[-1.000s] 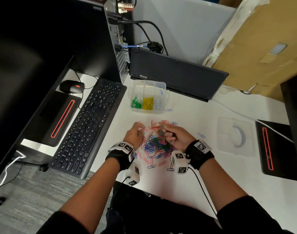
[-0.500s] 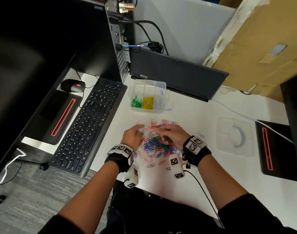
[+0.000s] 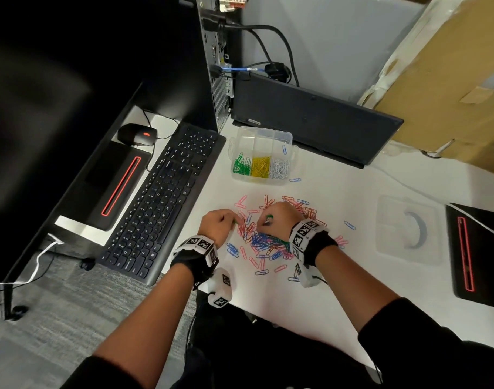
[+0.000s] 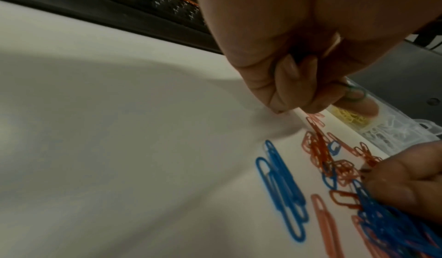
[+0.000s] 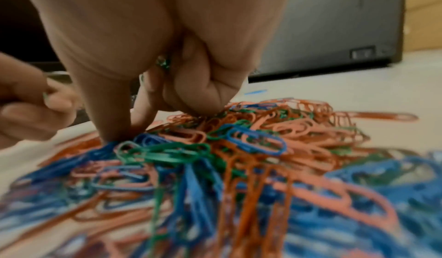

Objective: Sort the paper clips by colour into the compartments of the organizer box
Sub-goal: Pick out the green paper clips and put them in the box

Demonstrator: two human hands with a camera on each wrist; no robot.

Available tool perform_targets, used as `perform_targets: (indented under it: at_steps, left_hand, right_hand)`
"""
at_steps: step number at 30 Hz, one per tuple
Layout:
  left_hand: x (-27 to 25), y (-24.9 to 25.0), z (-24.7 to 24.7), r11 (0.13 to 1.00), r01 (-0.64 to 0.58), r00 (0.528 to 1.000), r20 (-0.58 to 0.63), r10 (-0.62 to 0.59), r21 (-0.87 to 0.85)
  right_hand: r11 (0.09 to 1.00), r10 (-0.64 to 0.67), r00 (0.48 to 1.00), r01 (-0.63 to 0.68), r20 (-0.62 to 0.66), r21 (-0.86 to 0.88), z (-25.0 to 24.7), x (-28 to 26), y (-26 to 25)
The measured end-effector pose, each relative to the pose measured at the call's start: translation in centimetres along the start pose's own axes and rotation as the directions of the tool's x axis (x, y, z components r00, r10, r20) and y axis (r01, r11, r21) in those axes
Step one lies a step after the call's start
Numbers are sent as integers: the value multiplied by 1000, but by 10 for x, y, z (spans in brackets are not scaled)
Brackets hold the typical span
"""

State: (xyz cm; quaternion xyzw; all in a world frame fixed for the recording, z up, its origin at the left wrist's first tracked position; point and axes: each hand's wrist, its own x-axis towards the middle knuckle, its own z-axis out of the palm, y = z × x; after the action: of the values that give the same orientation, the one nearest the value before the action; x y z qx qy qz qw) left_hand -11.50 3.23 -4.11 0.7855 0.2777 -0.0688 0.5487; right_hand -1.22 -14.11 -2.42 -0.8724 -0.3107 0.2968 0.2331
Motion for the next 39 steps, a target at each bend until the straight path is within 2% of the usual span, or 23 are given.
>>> perform_targets:
  at_steps: [3,8,10,12,13,15,16,17,19,20,21,23,25,28,31,33,34,36,37,39]
  left_hand:
    - [2,0,0,1000,14,999,-34,-15,-22]
    - [9,9,-1,971,86,995,-29,-95,-221]
    - [12,17,-2,958,98,993,-42,-113,-269]
    - [17,26,-5,942,115,991,-34,-132,-316]
    - [20,31,-7,929,126,990,-20,-142,-349]
    - [28,44,-11,906,146,987,0,-159,-397]
    - [33,50,-13,899,152,986,0,-167,-411]
    - [39,56,-15,892,153,985,-5,-171,-426]
    - [54,66,-18,881,146,982,-39,-183,-450]
    - [62,72,-19,892,130,983,-58,-171,-433]
    - [69,78,-21,926,99,988,-77,-136,-364]
    - [82,89,-23,998,12,995,-95,-18,-64]
    - [93,101,-23,951,-68,991,-92,100,301]
    - [108,113,-23,839,-89,990,-45,134,537]
    - [118,118,-23,783,-71,995,-16,103,618]
    - [120,115,-25,796,-80,994,-15,111,601]
    - [121,113,-26,809,-93,993,-8,120,580]
    - [122,105,-30,841,-132,989,14,146,524]
    - [121,101,-34,862,-154,986,26,162,482]
    - [114,94,-39,908,-182,983,54,175,378]
  right_hand:
    - [996,-13,1000,14,12,-92,-3,5,-2]
    - [934,-63,994,90,89,-345,-3,7,-8]
    - [923,-66,990,108,123,-370,-4,7,-5]
    - [955,-48,990,85,133,-284,-7,7,2]
    - [981,-31,992,53,120,-185,-10,7,7]
    - [996,20,998,-25,66,88,-17,4,12]
    - [963,58,996,-74,67,260,-22,2,13]
    - [877,101,988,-143,115,459,-26,0,12]
    - [541,131,960,-279,248,793,-33,-4,8]
    - [374,121,951,-308,283,875,-37,-4,6]
    - [251,94,949,-315,301,915,-41,-4,2]
    - [123,34,954,-301,299,946,-48,-1,-6]
    - [96,43,960,-279,276,955,-54,6,-13]
    - [190,148,960,-262,236,946,-63,18,-19]
    - [296,208,959,-248,191,922,-70,29,-22]
    - [471,225,964,-232,139,851,-73,37,-25]
    - [611,224,971,-208,85,764,-74,42,-25]
    - [876,187,980,-133,-73,463,-76,52,-26]
    - [942,144,979,-92,-142,322,-77,58,-27]
    - [982,83,976,-46,-199,180,-77,72,-30]
